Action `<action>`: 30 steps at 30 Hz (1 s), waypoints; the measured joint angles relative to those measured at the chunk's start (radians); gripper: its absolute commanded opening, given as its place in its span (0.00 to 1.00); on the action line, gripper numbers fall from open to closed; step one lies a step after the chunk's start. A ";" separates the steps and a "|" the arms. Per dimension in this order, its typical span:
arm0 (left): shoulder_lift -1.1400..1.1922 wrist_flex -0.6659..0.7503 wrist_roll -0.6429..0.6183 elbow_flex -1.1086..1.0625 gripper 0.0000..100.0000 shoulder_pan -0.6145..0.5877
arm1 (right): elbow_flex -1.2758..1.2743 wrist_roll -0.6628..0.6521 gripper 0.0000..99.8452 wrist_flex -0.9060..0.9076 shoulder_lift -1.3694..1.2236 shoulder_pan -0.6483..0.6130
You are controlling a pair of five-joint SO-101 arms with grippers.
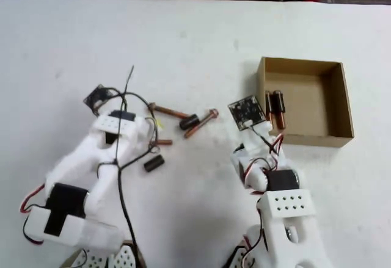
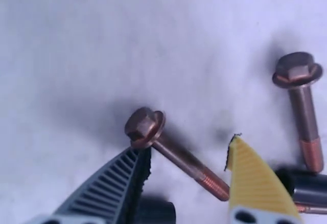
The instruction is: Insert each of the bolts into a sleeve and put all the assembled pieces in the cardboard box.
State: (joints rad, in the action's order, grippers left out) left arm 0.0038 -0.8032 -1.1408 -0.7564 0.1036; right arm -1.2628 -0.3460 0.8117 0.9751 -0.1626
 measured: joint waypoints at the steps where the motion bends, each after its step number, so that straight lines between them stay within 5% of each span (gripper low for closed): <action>1: 0.009 -0.002 0.000 0.011 0.26 -0.005 | 0.000 0.000 0.02 0.000 0.000 0.000; 30: 0.049 0.020 -0.002 0.054 0.26 -0.041 | 0.000 0.000 0.02 0.000 0.000 0.000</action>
State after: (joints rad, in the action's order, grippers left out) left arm 0.0529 -0.7833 -1.1423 -0.7027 0.0621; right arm -1.2628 -0.3460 0.8117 0.9751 -0.1626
